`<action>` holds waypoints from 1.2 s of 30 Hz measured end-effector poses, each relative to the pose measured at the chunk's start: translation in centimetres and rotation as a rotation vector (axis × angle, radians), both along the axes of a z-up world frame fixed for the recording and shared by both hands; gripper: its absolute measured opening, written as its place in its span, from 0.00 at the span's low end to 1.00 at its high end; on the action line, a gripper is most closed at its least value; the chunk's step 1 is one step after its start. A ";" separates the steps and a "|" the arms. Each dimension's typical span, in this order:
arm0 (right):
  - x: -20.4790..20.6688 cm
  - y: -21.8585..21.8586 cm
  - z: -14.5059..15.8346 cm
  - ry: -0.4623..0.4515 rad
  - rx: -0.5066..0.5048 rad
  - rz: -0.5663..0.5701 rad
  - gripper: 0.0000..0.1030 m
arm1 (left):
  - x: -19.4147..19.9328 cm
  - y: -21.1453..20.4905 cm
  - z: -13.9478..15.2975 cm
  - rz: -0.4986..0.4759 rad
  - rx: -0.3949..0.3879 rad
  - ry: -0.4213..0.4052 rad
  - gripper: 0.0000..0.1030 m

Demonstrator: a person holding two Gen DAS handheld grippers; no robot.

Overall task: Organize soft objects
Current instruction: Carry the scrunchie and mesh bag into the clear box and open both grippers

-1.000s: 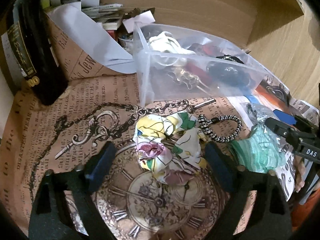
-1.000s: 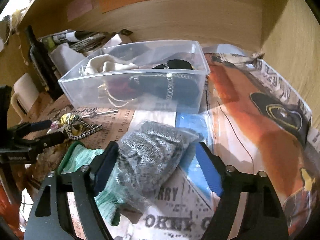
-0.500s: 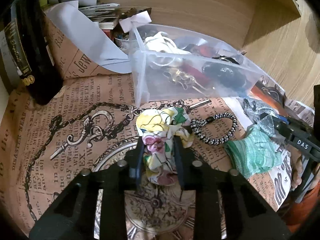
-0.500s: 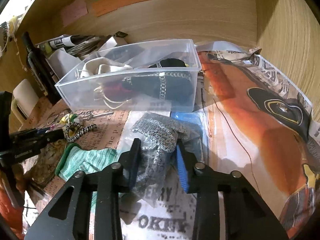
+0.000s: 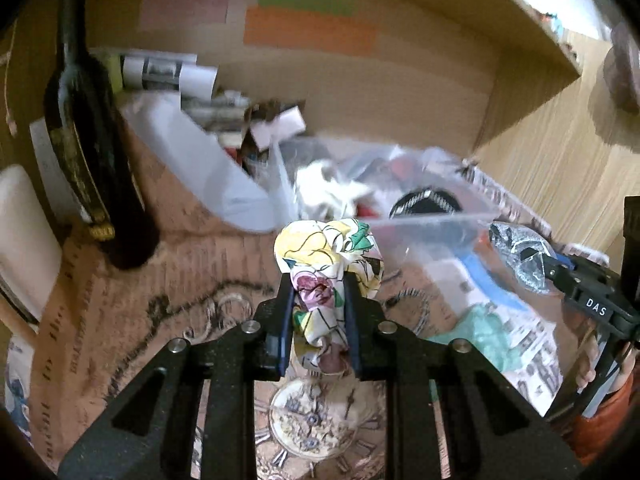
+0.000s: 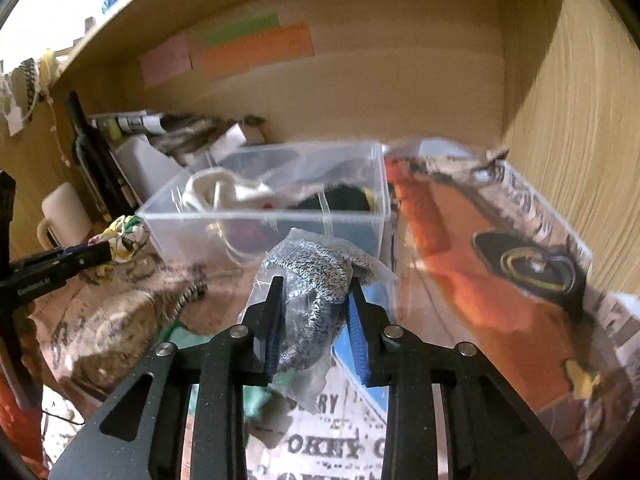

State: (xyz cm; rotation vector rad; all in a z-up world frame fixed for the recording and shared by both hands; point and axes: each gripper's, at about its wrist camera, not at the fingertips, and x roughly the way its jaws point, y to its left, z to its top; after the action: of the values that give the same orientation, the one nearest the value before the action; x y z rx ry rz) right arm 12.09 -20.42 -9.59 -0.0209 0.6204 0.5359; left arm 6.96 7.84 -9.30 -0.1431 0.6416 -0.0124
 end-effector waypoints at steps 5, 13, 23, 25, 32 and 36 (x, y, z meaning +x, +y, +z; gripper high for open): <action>0.1 0.5 2.2 -0.070 0.023 0.013 0.25 | 0.7 -0.2 2.4 -0.011 0.004 -0.076 0.22; 1.5 2.9 5.1 -0.158 0.040 0.074 0.26 | 2.3 -1.0 4.6 -0.025 0.002 -0.137 0.22; 4.2 7.0 5.6 -0.154 0.013 0.148 0.26 | 6.2 -1.9 4.7 -0.049 0.010 -0.105 0.22; 5.0 7.8 5.2 -0.139 -0.002 0.153 0.26 | 7.1 -2.0 4.3 -0.053 0.019 -0.090 0.22; 7.6 9.6 3.0 -0.063 -0.038 0.153 0.26 | 10.0 -2.3 2.2 -0.054 0.038 -0.016 0.22; 8.7 10.1 1.5 -0.020 -0.067 0.154 0.26 | 11.4 -2.1 1.0 -0.045 0.042 0.026 0.22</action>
State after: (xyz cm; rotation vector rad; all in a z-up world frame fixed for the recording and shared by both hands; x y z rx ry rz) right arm 20.81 -10.32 -8.06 -0.1377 0.6203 0.6626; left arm 18.38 5.79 -8.34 -0.0887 0.6703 -0.0407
